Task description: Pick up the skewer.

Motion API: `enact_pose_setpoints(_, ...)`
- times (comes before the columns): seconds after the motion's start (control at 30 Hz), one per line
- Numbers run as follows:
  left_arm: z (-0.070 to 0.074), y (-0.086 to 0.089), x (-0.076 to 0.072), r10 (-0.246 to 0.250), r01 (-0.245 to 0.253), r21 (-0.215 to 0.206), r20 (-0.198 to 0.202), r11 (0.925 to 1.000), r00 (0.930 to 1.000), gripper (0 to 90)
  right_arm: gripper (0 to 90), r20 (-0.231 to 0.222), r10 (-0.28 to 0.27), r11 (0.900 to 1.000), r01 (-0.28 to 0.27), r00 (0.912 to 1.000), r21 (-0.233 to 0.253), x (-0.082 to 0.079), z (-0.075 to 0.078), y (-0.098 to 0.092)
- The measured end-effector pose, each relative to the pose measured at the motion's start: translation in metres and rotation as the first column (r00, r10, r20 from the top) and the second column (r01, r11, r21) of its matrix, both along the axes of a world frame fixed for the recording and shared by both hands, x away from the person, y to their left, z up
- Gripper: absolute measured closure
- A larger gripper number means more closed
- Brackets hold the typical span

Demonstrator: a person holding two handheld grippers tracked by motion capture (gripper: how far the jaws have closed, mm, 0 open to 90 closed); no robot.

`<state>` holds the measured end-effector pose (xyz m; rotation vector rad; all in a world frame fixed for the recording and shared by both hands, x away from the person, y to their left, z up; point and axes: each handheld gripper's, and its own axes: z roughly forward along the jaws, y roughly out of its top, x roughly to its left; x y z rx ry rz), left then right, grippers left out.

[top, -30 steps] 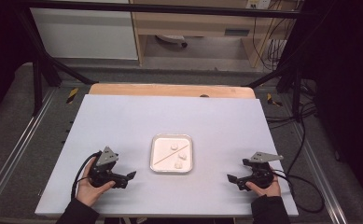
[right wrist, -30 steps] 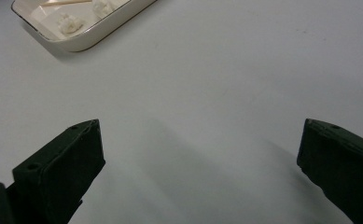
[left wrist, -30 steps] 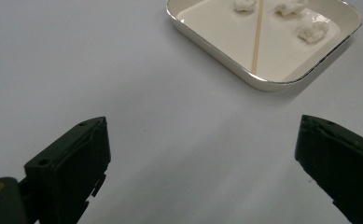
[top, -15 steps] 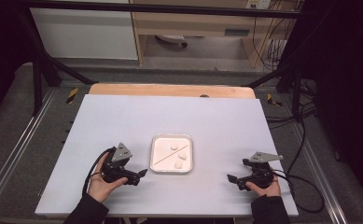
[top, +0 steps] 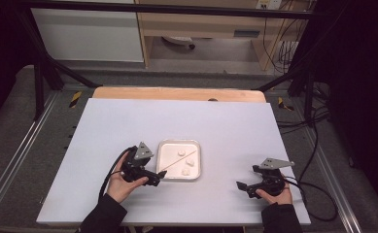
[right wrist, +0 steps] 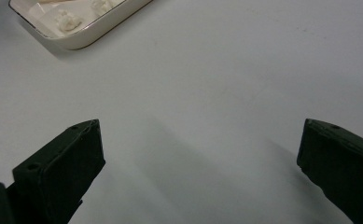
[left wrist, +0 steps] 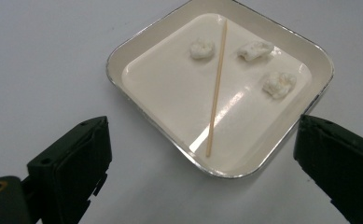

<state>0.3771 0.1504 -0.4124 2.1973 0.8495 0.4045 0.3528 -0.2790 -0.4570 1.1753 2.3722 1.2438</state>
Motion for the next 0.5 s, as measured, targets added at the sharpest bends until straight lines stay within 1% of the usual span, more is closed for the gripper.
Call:
enact_pose_setpoints(0.13, 0.001, -0.01, 0.005, -0.003, 0.003, 0.014, -0.005, 0.9999, 1.0, 5.0, 1.0, 0.0, 0.001, 1.0, -0.001, 1.0, -0.002, 0.0, 0.0, 0.0)
enact_pose_setpoints(0.27, -0.002, -0.019, 0.011, -0.003, 0.003, 0.03, -0.019, 0.9996, 0.9998, 6.4, 1.0, 0.002, 0.001, 1.0, -0.001, 1.0, 0.0, 0.0, 0.0, 0.0)
enact_pose_setpoints(0.3, -0.002, -0.021, 0.011, -0.004, 0.005, 0.032, -0.023, 0.9995, 0.9997, 8.4, 1.0, 0.0, 0.0, 1.0, 0.0, 1.0, 0.0, 0.0, 0.0, 0.0)
enact_pose_setpoints(0.33, -0.003, -0.022, 0.012, -0.004, 0.005, 0.035, -0.026, 0.9994, 0.9997, 8.4, 1.0, 0.0, 0.0, 1.0, 0.0, 1.0, 0.0, 0.0, 0.0, 0.0)
enact_pose_setpoints(0.37, -0.005, -0.027, 0.014, 0.003, -0.001, 0.047, -0.029, 0.9989, 0.9996, 10.0, 1.0, -0.002, 0.0, 1.0, 0.0, 1.0, -0.003, 0.0, 0.0, 0.0)
enact_pose_setpoints(0.43, -0.008, -0.03, 0.017, 0.008, -0.006, 0.055, -0.035, 0.9985, 0.9993, 13.6, 1.0, -0.005, 0.0, 1.0, 0.0, 1.0, -0.001, 0.0, 0.0, 0.0)
enact_pose_setpoints(0.5, -0.008, -0.031, 0.018, 0.009, -0.007, 0.052, -0.037, 0.9986, 0.9993, 16.7, 1.0, -0.002, 0.0, 1.0, 0.0, 1.0, -0.002, 0.0, 0.0, 0.0)
